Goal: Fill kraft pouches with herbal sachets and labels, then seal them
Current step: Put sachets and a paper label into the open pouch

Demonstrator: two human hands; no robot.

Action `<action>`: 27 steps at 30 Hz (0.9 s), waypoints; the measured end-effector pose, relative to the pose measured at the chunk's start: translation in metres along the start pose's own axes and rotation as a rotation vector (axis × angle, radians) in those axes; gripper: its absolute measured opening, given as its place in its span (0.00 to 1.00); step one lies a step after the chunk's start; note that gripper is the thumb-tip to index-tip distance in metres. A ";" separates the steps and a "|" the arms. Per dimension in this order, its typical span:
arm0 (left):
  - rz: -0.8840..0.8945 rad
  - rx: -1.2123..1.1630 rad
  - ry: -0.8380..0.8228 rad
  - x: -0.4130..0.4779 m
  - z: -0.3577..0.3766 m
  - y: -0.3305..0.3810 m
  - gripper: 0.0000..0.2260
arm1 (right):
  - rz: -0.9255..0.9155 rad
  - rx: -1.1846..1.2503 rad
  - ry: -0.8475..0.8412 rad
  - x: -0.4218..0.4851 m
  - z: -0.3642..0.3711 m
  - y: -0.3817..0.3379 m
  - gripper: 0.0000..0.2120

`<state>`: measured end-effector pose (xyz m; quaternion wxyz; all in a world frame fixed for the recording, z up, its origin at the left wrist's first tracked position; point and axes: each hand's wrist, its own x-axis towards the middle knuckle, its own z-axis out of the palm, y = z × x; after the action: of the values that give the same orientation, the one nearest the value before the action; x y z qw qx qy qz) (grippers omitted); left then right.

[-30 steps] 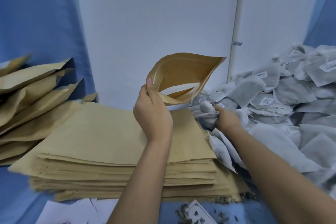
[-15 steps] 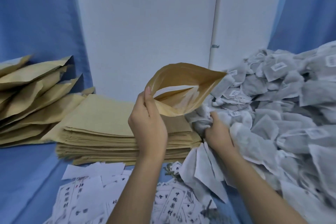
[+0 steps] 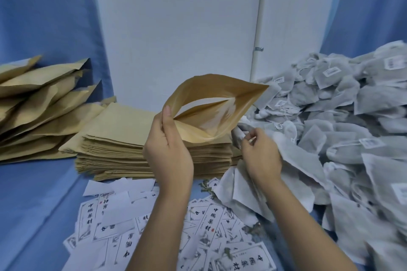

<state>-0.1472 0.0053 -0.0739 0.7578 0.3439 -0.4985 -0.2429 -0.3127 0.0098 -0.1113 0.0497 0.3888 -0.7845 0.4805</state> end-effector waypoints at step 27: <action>-0.009 -0.019 -0.003 0.003 -0.003 -0.001 0.16 | -0.341 -0.425 -0.912 -0.011 -0.044 -0.016 0.21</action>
<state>-0.1430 0.0035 -0.0743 0.7592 0.3387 -0.4955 -0.2516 -0.3077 0.0467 -0.0819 -0.1412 0.6616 -0.7323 0.0782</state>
